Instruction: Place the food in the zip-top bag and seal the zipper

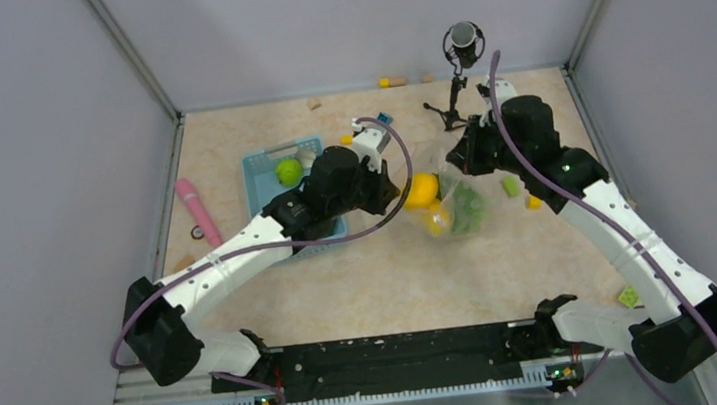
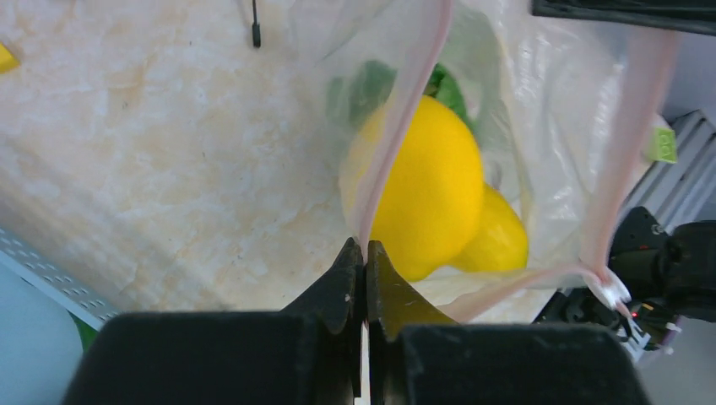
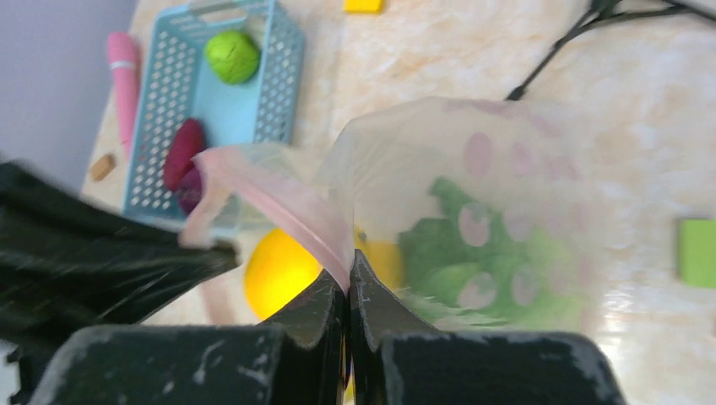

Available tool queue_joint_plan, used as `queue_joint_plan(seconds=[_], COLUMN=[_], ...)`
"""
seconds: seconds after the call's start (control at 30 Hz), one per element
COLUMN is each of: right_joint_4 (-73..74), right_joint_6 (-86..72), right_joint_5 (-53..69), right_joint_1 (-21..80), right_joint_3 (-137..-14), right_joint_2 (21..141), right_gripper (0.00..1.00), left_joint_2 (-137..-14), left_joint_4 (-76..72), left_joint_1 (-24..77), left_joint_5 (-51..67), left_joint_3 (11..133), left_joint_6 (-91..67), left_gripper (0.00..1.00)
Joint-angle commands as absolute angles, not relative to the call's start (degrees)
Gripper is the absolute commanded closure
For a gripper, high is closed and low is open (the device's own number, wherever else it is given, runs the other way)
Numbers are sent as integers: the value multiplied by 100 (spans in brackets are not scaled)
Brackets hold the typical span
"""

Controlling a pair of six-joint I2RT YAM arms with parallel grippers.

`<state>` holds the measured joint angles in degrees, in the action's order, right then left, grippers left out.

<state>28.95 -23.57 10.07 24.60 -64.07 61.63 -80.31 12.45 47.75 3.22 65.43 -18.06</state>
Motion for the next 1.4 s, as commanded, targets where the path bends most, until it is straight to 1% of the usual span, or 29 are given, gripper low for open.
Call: queue_joint_plan(seconds=[0.0, 0.1, 0.17, 0.27, 0.43, 0.53, 0.63, 0.73, 0.8, 0.83, 0.87, 0.9, 1.07, 1.1, 1.13, 1.17, 1.27, 1.3, 1.33, 1.37], right_joint_4=[3877, 4316, 4621, 4873, 4717, 4512, 4213, 3967, 3832, 3773, 3744, 3743, 3916, 4008, 4079, 4101, 4113, 4070, 4008, 3921], right_joint_6=[-1801, -1687, -1625, -1569, -1643, -1754, -1874, -2035, -2167, -2208, -2227, -2235, -2221, -2193, -2168, -2121, -2061, -2046, -2015, -1978], right_joint_5=[-386, -826, -1021, -1153, -798, -616, -380, -181, -48, -29, 81, 101, -563, -703, -826, -922, -1038, -981, -851, -682], right_joint_1=[2487, 2487, 2487, 2492, 2493, 2488, 2492, 2487, 2492, 2488, 2492, 2489, 2488, 2491, 2489, 2490, 2494, 2489, 2488, 2490], right_joint_3=[-7663, -8448, -8930, -9176, -8659, -8365, -8010, -7659, -7443, -7380, -7346, -7344, -7654, -7789, -7920, -8025, -8149, -8127, -8076, -8004], right_joint_2=[6481, 6681, 6779, 6809, 6718, 6624, 6460, 6254, 6115, 6054, 6010, 5963, 5825, 5820, 5790, 5772, 5687, 5667, 5655, 5666], right_gripper=[100, 100, 100, 95, 85, 75, 71, 70, 71, 80, 93, 100, 100, 100, 100, 100, 100, 100, 100, 100], left_joint_2=[-7385, -7494, -7623, -7801, -7972, -8039, -8083, -8146, -8204, -8238, -8274, -8297, -8463, -8515, -8559, -8600, -8652, -8674, -8697, -8731], left_joint_4=[628, 907, 1119, 1369, 1579, 1628, 1600, 1574, 1565, 1570, 1577, 1588, 1655, 1716, 1766, 1782, 1638, 1582, 1559, 1569], left_joint_1=[4777, 4777, 4777, 4768, 4766, 4756, 4746, 4725, 4707, 4698, 4694, 4681, 4620, 4615, 4617, 4614, 4617, 4621, 4617, 4615], left_joint_5=[457, 99, -430, -941, -1002, -1048, -1102, -1121, -1104, -1069, -1009, -924, -80, 199, 470, 734, 1460, 1607, 1706, 1736], left_joint_3=[7124, 7773, 8199, 8712, 9120, 9227, 9229, 9241, 9269, 9291, 9310, 9334, 9466, 9530, 9588, 9631, 9559, 9521, 9483, 9438], left_joint_6=[-1588, -1441, -1327, -1234, -1204, -1251, -1293, -1360, -1380, -1380, -1392, -1403, -1440, -1456, -1459, -1483, -1584, -1623, -1638, -1656], left_gripper=[100, 100, 100, 100, 100, 100, 100, 100, 100, 100, 100, 100, 100, 97, 90, 85, 75, 70, 63, 48])
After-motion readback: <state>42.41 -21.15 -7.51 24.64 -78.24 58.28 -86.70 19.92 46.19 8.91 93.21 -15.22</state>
